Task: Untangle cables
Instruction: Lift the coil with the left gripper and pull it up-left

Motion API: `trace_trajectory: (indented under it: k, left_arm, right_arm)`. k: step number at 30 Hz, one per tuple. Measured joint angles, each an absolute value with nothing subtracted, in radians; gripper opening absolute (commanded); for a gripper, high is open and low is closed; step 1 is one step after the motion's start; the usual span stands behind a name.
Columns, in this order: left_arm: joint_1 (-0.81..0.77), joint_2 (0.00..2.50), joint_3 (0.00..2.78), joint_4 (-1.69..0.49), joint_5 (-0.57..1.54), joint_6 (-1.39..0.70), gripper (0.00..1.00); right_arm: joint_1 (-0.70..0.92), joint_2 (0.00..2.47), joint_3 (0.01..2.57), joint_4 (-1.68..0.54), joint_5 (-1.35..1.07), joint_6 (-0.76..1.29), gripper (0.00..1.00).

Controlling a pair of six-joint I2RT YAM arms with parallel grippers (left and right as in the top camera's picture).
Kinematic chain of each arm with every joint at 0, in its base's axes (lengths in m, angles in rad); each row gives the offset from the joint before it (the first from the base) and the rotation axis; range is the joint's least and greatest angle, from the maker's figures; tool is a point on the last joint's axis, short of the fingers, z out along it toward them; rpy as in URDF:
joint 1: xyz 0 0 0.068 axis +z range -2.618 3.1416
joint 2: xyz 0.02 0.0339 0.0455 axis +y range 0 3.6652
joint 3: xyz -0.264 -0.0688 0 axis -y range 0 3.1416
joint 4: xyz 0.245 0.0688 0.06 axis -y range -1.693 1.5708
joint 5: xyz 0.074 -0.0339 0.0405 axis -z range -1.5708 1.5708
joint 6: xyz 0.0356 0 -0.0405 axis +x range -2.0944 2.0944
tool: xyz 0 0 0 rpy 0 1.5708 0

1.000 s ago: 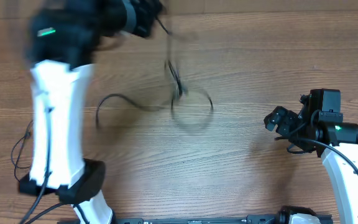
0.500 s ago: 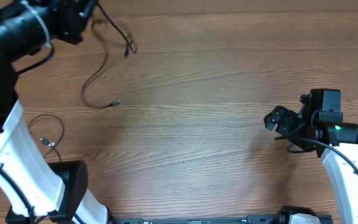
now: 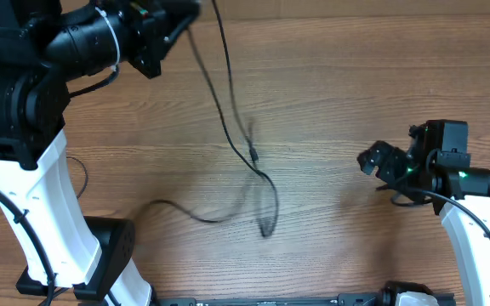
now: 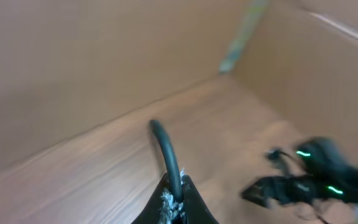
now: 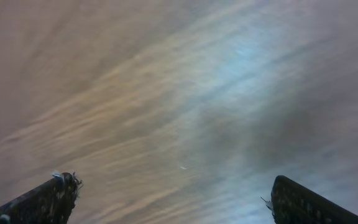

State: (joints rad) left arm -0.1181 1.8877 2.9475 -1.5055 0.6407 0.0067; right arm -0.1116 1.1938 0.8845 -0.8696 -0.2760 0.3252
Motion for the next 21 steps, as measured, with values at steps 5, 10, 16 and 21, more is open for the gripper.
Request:
trace_trajectory:
  k: [5,10,16,21]
  left_arm:
    - [-0.118,1.888,2.940,-1.514,0.569,-0.008,0.04]
    - [-0.129,1.888,2.940,-1.508,0.639,0.023,0.04]
    - [-0.150,1.888,2.940,-1.528,0.509,0.037,0.04]
    - [-0.120,1.888,2.938,-1.588,0.152,-0.003,0.04]
  right_arm:
    - [-0.104,1.194,0.884,-0.664,-0.587,0.283,0.89]
    - [-0.036,1.194,0.884,-0.540,-0.791,0.285,0.88]
    - [0.038,1.194,0.884,-0.570,-0.770,0.289,0.87]
    - [0.038,1.194,0.884,-0.656,-0.669,0.288,0.87]
